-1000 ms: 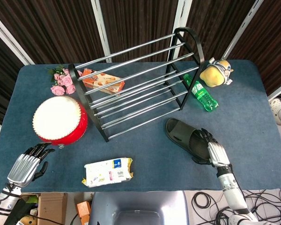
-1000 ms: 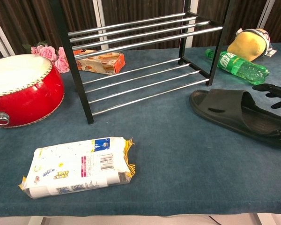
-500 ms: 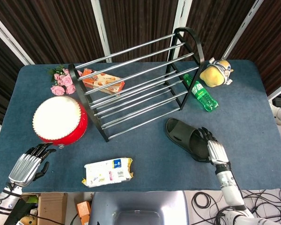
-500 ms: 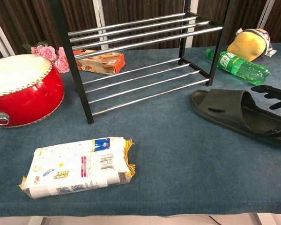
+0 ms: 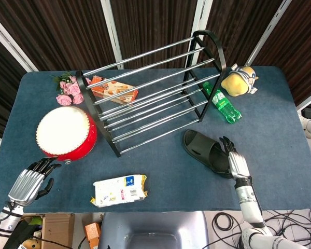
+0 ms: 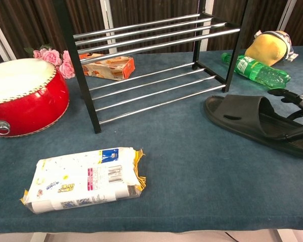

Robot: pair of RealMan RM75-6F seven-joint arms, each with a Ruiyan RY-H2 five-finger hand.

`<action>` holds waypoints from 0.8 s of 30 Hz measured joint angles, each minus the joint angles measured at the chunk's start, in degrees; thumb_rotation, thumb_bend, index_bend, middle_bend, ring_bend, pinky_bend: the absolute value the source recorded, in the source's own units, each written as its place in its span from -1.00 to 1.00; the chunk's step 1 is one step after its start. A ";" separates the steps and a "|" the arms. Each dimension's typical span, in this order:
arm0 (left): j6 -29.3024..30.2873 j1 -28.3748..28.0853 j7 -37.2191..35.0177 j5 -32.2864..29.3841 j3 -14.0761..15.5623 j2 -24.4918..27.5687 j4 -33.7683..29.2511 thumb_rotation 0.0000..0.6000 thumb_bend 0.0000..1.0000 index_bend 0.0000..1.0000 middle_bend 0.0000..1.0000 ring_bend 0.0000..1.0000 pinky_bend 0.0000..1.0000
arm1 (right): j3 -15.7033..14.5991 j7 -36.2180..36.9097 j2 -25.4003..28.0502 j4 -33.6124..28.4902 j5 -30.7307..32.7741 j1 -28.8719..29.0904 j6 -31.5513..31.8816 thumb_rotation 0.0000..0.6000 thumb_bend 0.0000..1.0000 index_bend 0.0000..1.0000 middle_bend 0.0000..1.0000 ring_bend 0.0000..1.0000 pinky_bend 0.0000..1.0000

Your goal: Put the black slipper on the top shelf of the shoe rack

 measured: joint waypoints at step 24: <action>-0.22 -0.19 -0.61 -0.35 -0.11 0.24 -0.04 1.00 0.12 -0.41 -0.65 -0.67 -0.31 | 1.33 1.56 -4.07 5.52 -2.58 -0.57 6.61 1.00 -0.31 0.17 0.14 0.33 0.88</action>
